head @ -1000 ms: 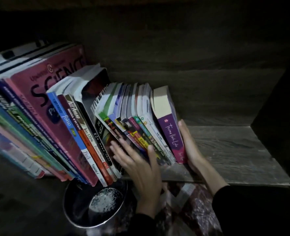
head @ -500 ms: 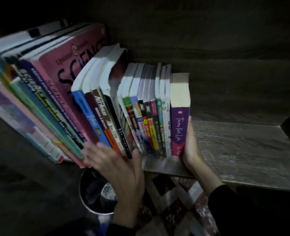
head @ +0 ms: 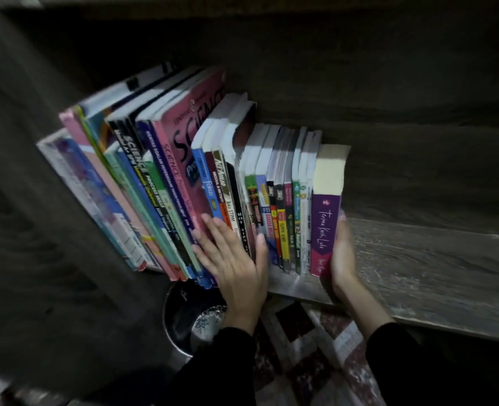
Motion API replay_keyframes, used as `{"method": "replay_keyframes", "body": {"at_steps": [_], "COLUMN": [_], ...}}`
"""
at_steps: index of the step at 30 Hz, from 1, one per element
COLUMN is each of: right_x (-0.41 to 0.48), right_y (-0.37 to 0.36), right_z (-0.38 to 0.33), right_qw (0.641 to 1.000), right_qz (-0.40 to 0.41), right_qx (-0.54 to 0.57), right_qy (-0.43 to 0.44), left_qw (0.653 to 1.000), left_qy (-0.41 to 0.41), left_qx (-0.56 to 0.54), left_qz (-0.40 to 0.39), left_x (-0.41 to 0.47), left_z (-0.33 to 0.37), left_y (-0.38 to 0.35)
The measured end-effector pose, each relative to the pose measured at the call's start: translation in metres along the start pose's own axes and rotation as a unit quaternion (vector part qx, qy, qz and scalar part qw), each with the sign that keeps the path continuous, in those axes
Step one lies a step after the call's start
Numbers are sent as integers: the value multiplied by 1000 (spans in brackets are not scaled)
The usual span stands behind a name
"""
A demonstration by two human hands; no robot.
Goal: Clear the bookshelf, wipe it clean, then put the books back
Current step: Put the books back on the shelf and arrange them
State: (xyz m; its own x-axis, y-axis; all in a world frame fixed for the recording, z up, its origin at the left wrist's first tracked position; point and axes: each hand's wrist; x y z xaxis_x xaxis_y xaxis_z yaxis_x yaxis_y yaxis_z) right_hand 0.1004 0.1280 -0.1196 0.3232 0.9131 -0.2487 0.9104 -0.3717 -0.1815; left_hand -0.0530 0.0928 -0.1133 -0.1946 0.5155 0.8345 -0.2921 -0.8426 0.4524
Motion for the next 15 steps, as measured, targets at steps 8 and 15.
{"method": "replay_keyframes", "body": {"at_steps": [8,15], "right_x": [-10,-30], "right_y": [11,4], "right_z": [2,-14], "right_qw": [996,999], "right_qz": [81,39], "right_qx": [-35,-36], "right_qy": [2,-4], "left_qw": [975,976], "left_qy": [162,139], "left_qx": [-148,-132], "left_qz": [-30,-104], "left_x": [14,16], "left_z": [-22,-30], "left_y": [33,30]}}
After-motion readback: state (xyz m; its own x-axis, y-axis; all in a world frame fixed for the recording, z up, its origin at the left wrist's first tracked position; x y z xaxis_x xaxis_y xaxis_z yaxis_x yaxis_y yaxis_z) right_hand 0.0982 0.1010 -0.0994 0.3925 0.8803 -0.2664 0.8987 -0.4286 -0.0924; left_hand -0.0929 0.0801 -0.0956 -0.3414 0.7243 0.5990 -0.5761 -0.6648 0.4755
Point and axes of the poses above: each hand's wrist, its own x-axis towards the middle knuckle, its own y-axis out of the back of the hand, z = x × y, and after that the axes turned 6 degrees about -y, right-handed
